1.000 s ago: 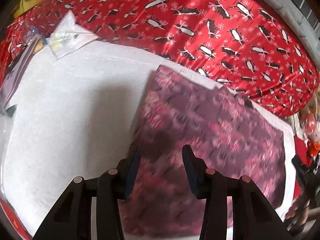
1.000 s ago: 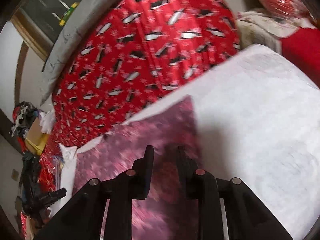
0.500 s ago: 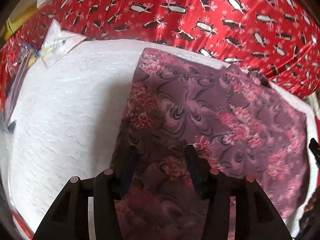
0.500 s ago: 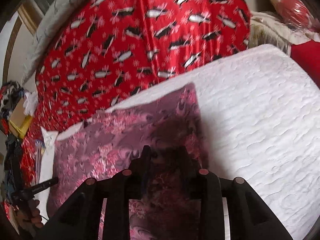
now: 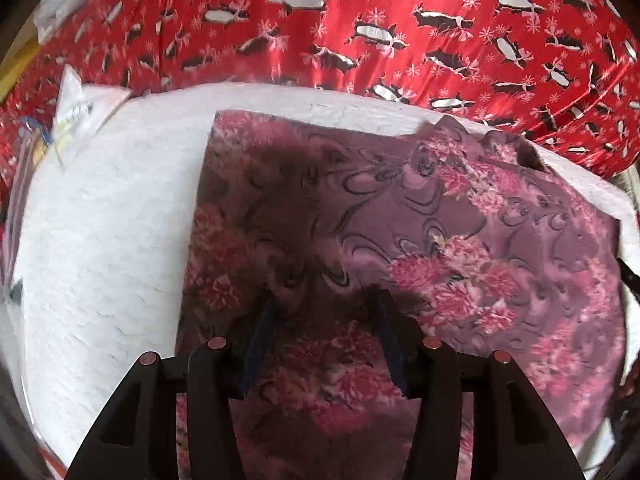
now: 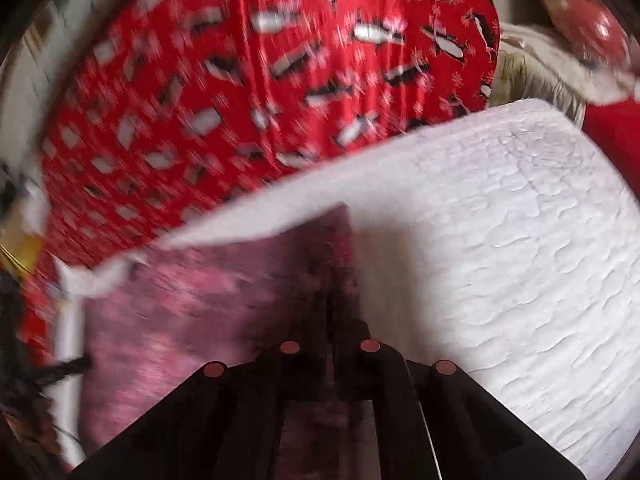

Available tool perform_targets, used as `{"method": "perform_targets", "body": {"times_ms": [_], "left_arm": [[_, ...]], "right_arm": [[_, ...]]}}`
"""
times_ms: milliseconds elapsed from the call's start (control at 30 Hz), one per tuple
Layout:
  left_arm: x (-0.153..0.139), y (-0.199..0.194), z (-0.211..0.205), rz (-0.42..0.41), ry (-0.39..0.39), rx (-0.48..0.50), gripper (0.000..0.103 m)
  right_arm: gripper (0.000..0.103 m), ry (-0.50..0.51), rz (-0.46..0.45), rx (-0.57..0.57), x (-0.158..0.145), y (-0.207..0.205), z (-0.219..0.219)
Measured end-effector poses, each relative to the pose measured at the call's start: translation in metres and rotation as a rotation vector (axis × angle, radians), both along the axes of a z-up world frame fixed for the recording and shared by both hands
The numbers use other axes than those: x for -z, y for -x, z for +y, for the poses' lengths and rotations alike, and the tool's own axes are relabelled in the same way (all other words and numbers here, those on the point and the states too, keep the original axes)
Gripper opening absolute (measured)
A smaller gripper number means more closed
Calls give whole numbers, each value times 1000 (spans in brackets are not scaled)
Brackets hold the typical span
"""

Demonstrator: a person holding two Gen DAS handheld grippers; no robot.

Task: Fold small clothes

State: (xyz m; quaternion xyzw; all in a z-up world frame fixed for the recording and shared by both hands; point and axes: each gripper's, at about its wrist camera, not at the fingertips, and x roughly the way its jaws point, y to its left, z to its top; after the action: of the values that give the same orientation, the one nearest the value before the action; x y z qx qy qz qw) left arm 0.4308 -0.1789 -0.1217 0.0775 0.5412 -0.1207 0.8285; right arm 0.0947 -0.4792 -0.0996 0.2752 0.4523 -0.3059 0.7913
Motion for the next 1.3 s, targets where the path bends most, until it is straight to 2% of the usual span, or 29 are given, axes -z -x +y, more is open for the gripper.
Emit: {"method": "perform_targets", "body": {"times_ms": [67, 100, 167, 267, 333, 433, 467, 500, 533, 600, 667, 733, 800, 867, 967, 1067, 1133, 1200, 1300], "left_arm": [[-4, 3, 1, 0, -7, 16, 50], [-7, 4, 3, 6, 4, 16, 48], [-16, 8, 14, 0, 35, 5, 47], [-26, 17, 28, -22, 50, -16, 47], [-24, 24, 33, -9, 57, -24, 47], [-11, 37, 36, 14, 31, -25, 47], [-8, 42, 35, -1, 20, -22, 48], [-9, 44, 34, -20, 13, -17, 48], [-10, 46, 33, -27, 4, -15, 48], [-11, 49, 33, -26, 2, -15, 48], [-11, 49, 33, -21, 3, -16, 48], [-11, 49, 35, -16, 15, -22, 48], [-12, 51, 37, -12, 24, -27, 48], [-12, 53, 38, -11, 23, -26, 48], [-15, 57, 40, -5, 26, -25, 48], [-19, 60, 42, 1, 31, -21, 48], [-21, 64, 44, 4, 33, -21, 48], [-24, 68, 45, 8, 37, -20, 48], [-30, 75, 49, 3, 39, -15, 48]], "right_arm": [[0, 25, -6, 9, -8, 3, 5], [5, 41, -11, 14, -13, 4, 8], [7, 62, -82, 0, -31, 9, 21], [10, 28, -189, -66, -48, 9, 45], [18, 9, -199, -107, -47, 4, 60], [19, -7, -140, -161, -27, -8, 80], [21, -7, -74, -173, -12, -13, 86], [21, 22, -62, -176, -7, -13, 90], [21, 53, -75, -173, -10, -13, 93], [24, 31, -73, -139, -20, -15, 95], [24, 8, -131, -154, -30, -11, 101], [27, 23, -150, -177, -36, -8, 111], [33, 21, -121, -213, -31, -9, 120], [31, -2, -36, -236, -12, -10, 126], [31, 27, -20, -228, -18, -9, 134], [33, -5, -74, -227, -30, -11, 143], [33, 10, -79, -247, -36, -14, 152], [34, 8, -62, -270, -32, -16, 163], [34, -29, 17, -282, -12, -15, 176]]}}
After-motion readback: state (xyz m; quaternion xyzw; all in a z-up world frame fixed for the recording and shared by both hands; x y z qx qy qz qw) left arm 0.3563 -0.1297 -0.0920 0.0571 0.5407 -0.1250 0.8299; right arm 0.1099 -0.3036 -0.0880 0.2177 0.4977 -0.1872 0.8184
